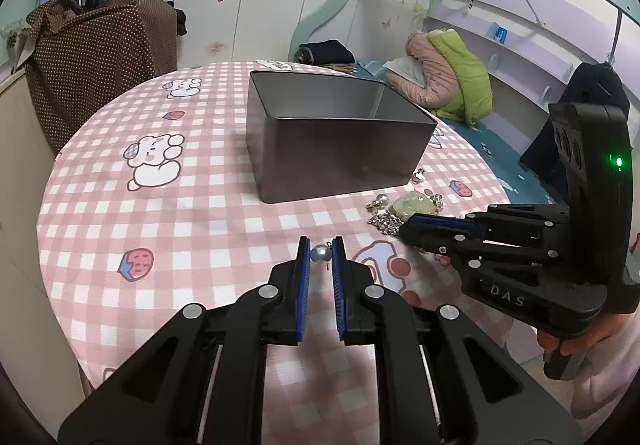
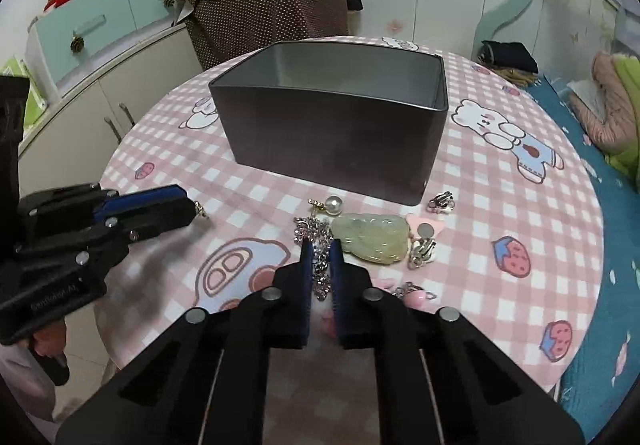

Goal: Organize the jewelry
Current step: 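Carry both chains over the grey box, lower them in and open grippers, then withdraw both tools from the box toward the jade pendant and charms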

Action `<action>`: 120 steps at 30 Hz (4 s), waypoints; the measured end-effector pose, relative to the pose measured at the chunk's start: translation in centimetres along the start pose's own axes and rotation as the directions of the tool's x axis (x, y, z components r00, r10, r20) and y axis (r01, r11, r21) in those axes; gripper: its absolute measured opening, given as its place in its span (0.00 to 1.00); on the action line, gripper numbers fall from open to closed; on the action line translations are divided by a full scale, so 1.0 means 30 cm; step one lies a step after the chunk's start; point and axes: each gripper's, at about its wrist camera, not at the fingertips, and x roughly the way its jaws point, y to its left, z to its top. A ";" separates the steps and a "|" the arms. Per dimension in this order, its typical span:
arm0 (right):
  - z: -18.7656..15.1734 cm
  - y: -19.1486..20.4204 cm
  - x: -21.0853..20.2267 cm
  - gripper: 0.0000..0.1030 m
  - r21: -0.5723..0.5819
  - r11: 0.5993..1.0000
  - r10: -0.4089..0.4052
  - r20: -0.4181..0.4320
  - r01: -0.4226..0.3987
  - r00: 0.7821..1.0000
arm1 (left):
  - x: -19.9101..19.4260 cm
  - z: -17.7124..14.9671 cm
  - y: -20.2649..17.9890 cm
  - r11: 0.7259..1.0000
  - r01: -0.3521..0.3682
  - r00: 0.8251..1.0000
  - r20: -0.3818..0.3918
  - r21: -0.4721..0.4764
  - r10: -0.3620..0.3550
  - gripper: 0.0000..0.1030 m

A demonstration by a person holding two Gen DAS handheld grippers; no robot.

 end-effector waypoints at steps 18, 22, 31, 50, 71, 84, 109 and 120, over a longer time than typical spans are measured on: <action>0.128 -0.045 -0.182 0.04 0.021 1.000 0.008 0.177 -0.011 0.984 | -0.084 0.126 -0.033 0.999 -0.010 0.992 0.126 0.035 0.005 0.10; 0.172 -0.045 -0.236 0.04 0.009 1.000 0.002 0.244 -0.004 0.970 | -0.106 0.173 -0.049 0.998 -0.012 0.986 0.165 0.060 0.002 0.10; 0.249 -0.077 -0.275 0.04 0.004 1.000 -0.004 0.328 0.003 0.945 | -0.091 0.278 -0.083 0.996 -0.001 0.976 0.217 0.090 -0.019 0.10; 0.348 -0.162 -0.137 0.04 0.041 0.999 0.004 0.295 -0.017 0.955 | 0.148 0.376 -0.060 0.997 0.031 0.990 0.137 0.066 -0.039 0.11; 0.384 -0.157 -0.072 0.34 0.064 0.998 -0.025 0.258 0.009 0.966 | 0.121 0.369 0.024 1.000 -0.017 0.990 0.141 0.004 0.017 0.34; 0.322 -0.200 -0.122 0.67 0.134 0.989 -0.098 0.259 0.065 0.961 | 0.084 0.351 -0.012 0.999 -0.049 0.988 0.144 -0.007 0.049 0.44; 0.067 -0.326 -0.239 0.92 0.289 0.945 -0.214 0.196 0.152 0.957 | 0.002 0.212 -0.198 0.996 -0.081 0.991 0.115 0.043 0.075 0.84; -0.076 -0.362 -0.191 0.92 0.355 0.926 -0.178 0.109 0.129 0.978 | 0.136 0.105 -0.203 0.992 -0.115 0.993 -0.017 0.053 0.116 0.88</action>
